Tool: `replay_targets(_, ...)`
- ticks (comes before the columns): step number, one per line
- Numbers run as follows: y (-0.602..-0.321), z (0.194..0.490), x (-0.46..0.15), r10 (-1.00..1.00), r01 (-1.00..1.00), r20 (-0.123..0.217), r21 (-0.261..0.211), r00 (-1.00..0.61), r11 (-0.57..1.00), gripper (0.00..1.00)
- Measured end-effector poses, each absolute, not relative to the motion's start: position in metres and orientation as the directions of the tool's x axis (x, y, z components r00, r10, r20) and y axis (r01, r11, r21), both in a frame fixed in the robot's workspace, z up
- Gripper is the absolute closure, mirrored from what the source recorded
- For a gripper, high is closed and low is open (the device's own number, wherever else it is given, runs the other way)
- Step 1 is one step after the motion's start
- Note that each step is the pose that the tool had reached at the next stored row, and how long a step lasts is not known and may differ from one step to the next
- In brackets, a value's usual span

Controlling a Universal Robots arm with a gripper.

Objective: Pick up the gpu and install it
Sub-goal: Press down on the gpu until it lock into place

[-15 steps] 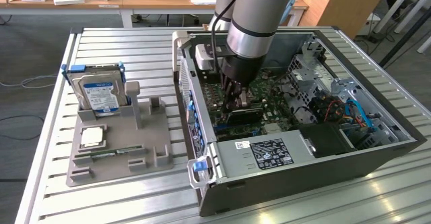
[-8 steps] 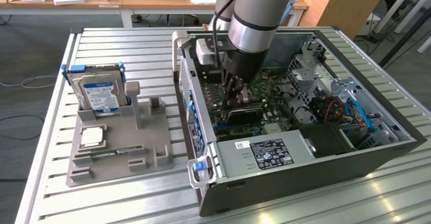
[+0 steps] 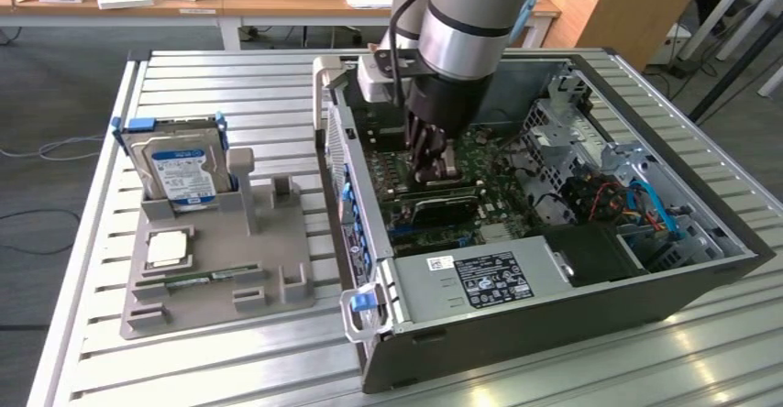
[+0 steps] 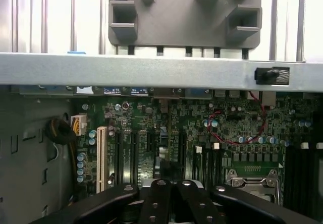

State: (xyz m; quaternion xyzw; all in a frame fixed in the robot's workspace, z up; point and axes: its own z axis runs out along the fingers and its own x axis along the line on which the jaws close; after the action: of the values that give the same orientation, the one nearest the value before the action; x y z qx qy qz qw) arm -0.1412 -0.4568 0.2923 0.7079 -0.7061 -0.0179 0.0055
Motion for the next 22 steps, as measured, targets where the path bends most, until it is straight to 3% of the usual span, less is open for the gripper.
replay_targets(22, -0.457, 0.305, -0.130, -1.000, -0.999, -0.018, 0.033, 0.002, -0.003, 0.89)
